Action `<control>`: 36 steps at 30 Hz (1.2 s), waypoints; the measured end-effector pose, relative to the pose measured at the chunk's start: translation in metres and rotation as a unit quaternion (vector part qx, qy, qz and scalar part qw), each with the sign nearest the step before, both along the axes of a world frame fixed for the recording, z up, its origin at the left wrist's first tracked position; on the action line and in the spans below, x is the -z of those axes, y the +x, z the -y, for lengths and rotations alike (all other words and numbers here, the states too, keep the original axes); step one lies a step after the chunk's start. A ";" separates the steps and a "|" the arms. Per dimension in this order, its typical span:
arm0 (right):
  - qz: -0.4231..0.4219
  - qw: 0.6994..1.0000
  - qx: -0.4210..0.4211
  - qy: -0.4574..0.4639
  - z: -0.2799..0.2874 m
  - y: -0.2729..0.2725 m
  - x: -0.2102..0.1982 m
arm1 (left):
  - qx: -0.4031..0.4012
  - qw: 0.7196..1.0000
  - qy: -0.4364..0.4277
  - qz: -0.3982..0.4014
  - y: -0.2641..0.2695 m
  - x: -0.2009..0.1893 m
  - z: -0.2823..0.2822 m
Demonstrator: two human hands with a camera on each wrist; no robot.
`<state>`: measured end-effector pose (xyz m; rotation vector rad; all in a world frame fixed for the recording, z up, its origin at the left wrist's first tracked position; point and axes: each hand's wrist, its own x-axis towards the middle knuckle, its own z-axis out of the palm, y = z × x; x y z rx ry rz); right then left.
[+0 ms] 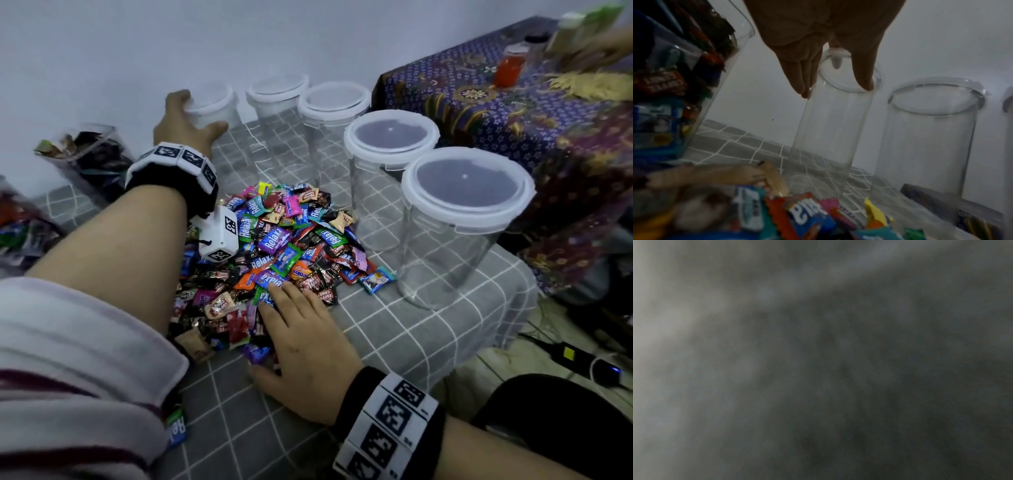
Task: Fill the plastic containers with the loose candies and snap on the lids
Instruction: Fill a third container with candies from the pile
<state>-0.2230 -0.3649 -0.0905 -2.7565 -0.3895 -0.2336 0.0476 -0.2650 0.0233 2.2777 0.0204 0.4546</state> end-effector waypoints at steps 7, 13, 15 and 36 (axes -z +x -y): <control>0.000 1.000 0.012 -0.016 0.000 -0.001 -0.003 | -0.018 0.999 -0.023 0.037 -0.025 -0.005 -0.013; -0.012 1.000 0.016 -0.010 0.000 -0.002 -0.008 | 0.026 0.988 -0.082 0.128 -0.066 -0.032 -0.025; -0.014 1.000 0.018 -0.012 -0.001 -0.002 -0.008 | 0.048 0.983 -0.095 0.150 -0.088 -0.039 -0.032; -0.032 0.999 -0.035 -0.015 0.002 -0.002 -0.014 | 0.150 0.978 -0.145 0.004 -0.301 -0.015 -0.109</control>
